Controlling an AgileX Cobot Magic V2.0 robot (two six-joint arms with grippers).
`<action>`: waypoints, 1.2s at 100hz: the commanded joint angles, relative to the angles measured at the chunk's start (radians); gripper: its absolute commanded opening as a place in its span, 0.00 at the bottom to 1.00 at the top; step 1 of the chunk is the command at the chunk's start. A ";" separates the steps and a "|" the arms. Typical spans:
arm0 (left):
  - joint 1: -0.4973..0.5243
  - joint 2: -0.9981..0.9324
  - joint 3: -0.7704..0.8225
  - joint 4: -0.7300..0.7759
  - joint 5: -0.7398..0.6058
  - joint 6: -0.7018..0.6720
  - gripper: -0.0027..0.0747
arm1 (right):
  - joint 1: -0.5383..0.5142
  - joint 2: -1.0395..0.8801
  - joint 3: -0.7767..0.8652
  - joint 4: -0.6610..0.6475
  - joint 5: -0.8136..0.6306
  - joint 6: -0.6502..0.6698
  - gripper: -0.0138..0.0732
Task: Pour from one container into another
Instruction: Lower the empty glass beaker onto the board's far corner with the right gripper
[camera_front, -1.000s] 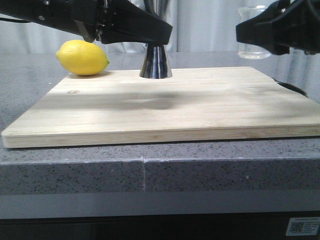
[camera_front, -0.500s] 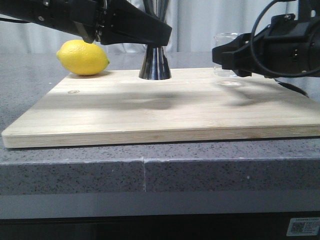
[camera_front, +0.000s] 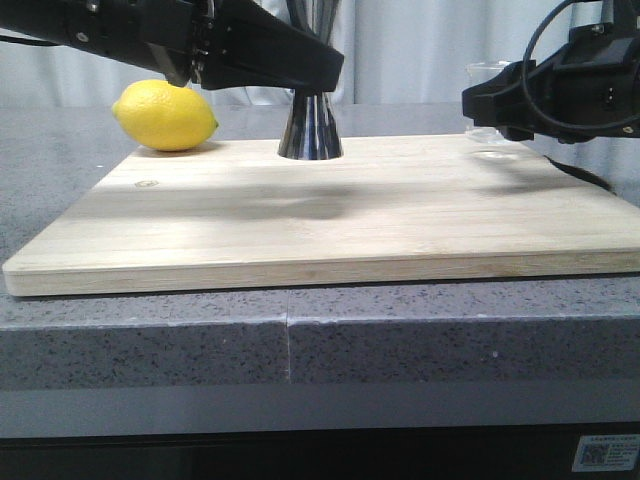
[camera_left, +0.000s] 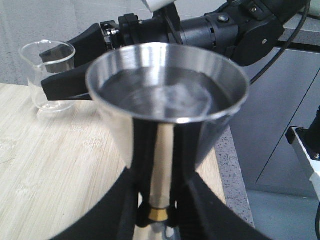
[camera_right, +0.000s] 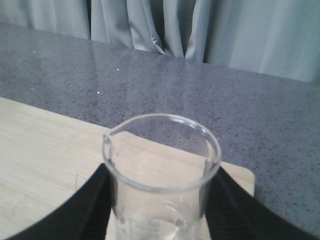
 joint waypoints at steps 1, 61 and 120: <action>-0.012 -0.054 -0.028 -0.076 0.105 -0.012 0.12 | -0.006 -0.031 -0.028 0.004 -0.069 -0.013 0.29; -0.012 -0.054 -0.028 -0.076 0.105 -0.012 0.12 | -0.006 0.024 -0.028 0.004 -0.082 -0.013 0.29; -0.012 -0.054 -0.028 -0.076 0.105 -0.013 0.12 | -0.006 0.030 -0.028 0.004 -0.101 -0.013 0.29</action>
